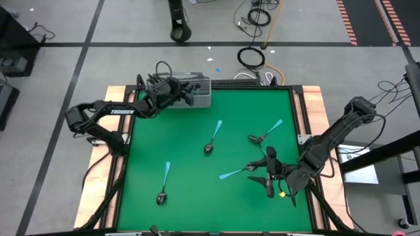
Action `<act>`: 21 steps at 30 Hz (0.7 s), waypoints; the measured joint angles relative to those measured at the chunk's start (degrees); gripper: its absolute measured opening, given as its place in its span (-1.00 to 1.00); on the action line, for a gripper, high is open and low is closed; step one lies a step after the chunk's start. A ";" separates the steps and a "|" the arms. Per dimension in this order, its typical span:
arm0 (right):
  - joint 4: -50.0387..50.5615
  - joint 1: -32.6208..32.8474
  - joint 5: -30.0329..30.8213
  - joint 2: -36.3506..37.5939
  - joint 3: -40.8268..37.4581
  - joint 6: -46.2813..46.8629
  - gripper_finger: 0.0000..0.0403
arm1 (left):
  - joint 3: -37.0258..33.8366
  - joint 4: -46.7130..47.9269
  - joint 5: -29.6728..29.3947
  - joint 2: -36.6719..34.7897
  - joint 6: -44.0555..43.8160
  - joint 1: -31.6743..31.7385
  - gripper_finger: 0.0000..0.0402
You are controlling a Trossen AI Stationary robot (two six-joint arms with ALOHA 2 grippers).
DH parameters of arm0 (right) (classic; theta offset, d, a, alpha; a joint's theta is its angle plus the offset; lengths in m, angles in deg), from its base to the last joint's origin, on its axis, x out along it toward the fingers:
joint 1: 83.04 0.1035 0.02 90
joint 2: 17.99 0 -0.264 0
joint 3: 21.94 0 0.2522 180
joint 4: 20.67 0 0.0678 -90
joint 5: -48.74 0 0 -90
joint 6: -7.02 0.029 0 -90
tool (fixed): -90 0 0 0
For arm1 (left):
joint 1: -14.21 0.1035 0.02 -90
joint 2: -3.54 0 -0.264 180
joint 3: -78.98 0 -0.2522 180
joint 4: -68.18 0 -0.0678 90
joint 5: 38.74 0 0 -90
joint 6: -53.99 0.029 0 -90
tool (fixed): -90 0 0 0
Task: Sort silverware
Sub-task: Put the fork into the silverware rack
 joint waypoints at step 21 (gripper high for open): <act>7.04 1.92 4.17 -0.28 0.00 14.43 0.11 | 1.09 -1.66 6.02 -1.32 2.95 -32.46 -0.21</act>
